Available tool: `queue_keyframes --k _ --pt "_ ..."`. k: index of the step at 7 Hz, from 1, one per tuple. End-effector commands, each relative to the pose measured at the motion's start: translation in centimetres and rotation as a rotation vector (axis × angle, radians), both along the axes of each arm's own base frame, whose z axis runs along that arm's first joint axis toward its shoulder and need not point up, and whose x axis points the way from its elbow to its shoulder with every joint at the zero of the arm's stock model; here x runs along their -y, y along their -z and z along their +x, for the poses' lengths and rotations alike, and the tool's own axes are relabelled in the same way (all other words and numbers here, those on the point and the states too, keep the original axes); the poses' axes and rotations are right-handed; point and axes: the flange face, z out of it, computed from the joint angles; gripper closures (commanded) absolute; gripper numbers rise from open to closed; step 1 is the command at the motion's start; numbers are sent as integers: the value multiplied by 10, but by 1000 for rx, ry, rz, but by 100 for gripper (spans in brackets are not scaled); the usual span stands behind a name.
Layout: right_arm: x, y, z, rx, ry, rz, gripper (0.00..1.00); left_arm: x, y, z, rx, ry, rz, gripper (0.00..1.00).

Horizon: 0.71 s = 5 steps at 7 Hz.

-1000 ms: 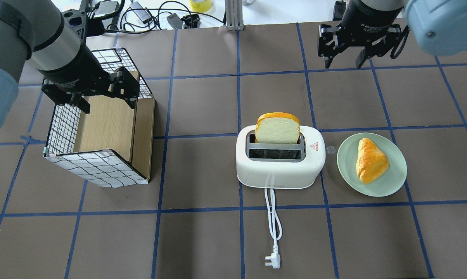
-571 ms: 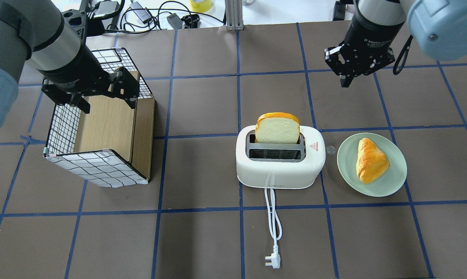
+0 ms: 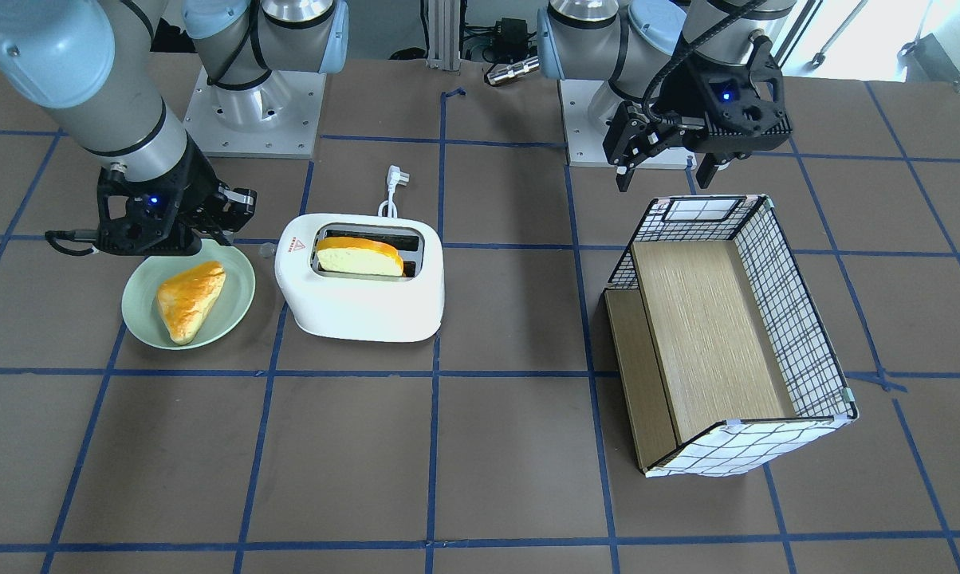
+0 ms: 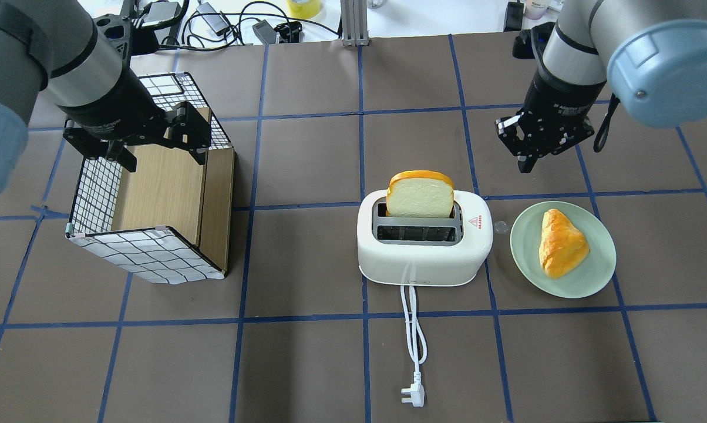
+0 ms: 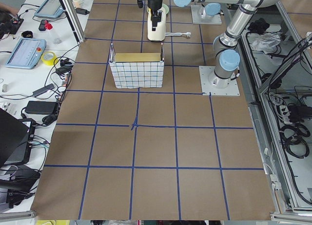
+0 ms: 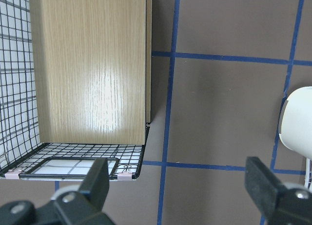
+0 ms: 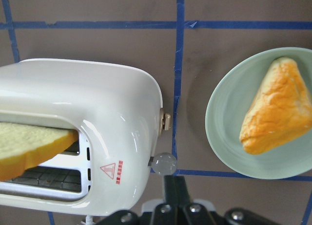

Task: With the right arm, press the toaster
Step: 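Move the right gripper down toward the toaster's side lever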

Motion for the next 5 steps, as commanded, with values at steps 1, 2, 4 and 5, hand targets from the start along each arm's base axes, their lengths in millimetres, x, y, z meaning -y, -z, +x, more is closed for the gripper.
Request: queue_keyframes --k 1,2,4,5 --pt "-14 38 -9 58 0 45 100 0 0 0 0 0 0 0" --pt "-16 44 -13 60 8 54 100 0 0 0 0 0 0 0" --pt "-11 53 -9 101 21 53 100 0 0 0 0 0 0 0" --pt "-8 55 -9 100 22 46 100 0 0 0 0 0 0 0"
